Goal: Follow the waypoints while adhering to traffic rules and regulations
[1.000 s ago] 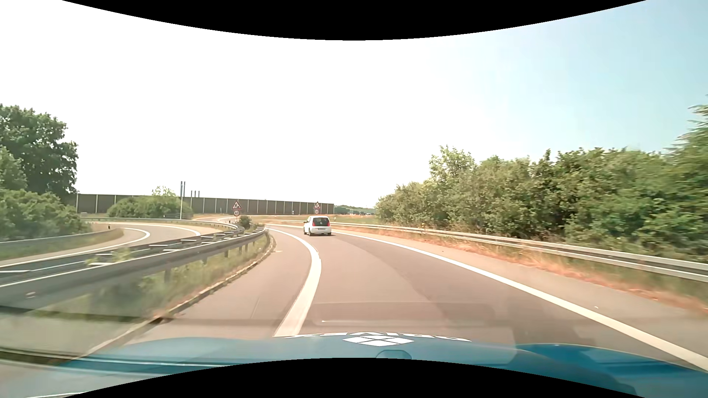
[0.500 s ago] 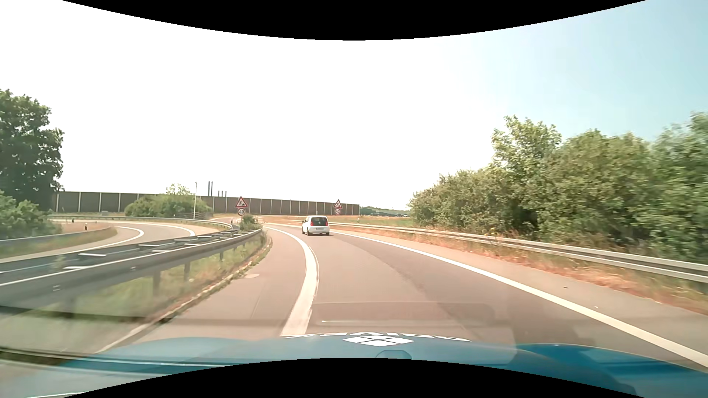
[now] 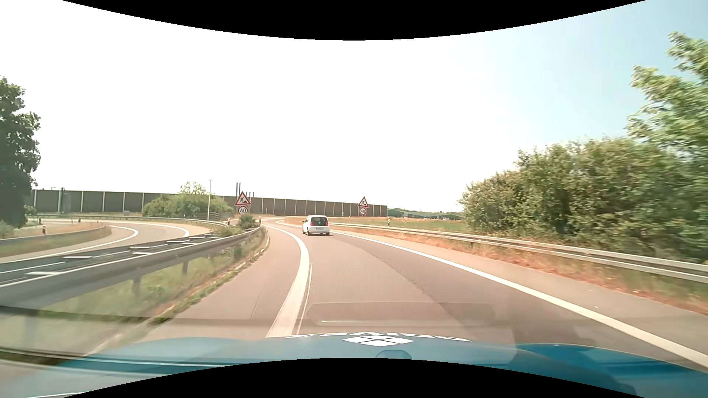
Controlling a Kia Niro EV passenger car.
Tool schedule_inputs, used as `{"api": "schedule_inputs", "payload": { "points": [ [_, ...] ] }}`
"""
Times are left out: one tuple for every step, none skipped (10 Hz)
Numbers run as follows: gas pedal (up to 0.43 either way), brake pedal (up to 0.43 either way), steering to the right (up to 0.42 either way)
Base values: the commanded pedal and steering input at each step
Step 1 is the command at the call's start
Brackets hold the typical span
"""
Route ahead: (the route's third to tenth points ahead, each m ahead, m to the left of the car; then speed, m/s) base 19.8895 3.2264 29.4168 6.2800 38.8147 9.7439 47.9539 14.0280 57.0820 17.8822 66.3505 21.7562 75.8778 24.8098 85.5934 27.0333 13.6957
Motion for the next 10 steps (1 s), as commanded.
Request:
{"api": "schedule_inputs", "payload": {
  "points": [
    [0.087, 0.000, -0.066],
    [0.079, 0.000, -0.067],
    [0.067, 0.000, -0.067],
    [0.059, 0.000, -0.067],
    [0.059, 0.000, -0.066],
    [0.059, 0.000, -0.067],
    [0.059, 0.000, -0.067],
    [0.047, 0.000, -0.066],
    [0.047, 0.000, -0.065],
    [0.047, 0.000, -0.064]
  ]
}}
